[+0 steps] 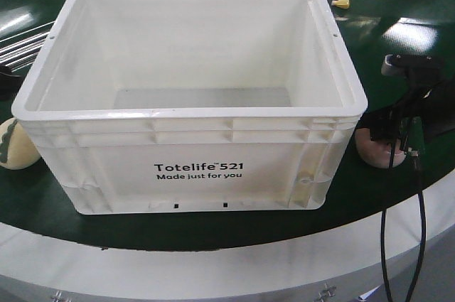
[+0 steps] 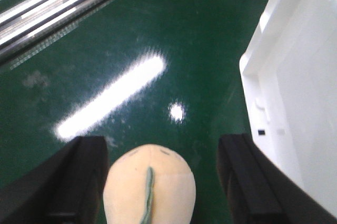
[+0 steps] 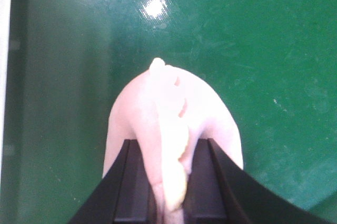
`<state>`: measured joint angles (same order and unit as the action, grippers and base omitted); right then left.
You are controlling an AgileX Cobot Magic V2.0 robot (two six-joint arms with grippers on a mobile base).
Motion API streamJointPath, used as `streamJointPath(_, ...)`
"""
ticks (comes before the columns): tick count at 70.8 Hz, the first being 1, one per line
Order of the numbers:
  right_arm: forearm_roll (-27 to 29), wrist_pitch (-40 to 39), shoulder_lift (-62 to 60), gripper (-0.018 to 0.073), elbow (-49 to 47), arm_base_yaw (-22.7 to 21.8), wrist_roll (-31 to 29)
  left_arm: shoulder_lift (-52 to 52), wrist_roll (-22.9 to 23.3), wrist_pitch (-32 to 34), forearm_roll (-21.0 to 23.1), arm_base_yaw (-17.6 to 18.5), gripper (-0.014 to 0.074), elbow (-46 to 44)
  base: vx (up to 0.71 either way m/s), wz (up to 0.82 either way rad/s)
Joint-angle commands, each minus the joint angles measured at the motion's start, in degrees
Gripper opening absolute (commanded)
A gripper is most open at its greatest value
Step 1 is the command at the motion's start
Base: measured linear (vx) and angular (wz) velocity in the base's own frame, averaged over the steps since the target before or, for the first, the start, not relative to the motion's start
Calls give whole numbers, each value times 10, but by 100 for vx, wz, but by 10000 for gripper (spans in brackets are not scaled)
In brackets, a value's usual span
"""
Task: Place moving items into box and shelve
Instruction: 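Lower the right gripper onto the pink plush, left onto the cream plush, then close both grippers on the plush toys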
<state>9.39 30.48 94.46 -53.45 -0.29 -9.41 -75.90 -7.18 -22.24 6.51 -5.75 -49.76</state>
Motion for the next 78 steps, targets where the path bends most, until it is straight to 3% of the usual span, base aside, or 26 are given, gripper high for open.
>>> streamJointPath(1, 0, -9, -15, -15, -14, 0, 0, -4, 6, 13, 2, -2, 556, -20, 0, 0)
streamJointPath(32, 0, -7, -15, -15, -14, 0, 0, -53, 25, -10, 1, -2, 555, -20, 0, 0)
streamJointPath(52, 0, -7, -15, -15, -14, 0, 0, -71, 38, -28, -45, -2, 555, -16, 0, 0)
streamJointPath(78, 0, -9, -15, -15, -14, 0, 0, -100, 45, -12, -47, -2, 555, -3, 0, 0)
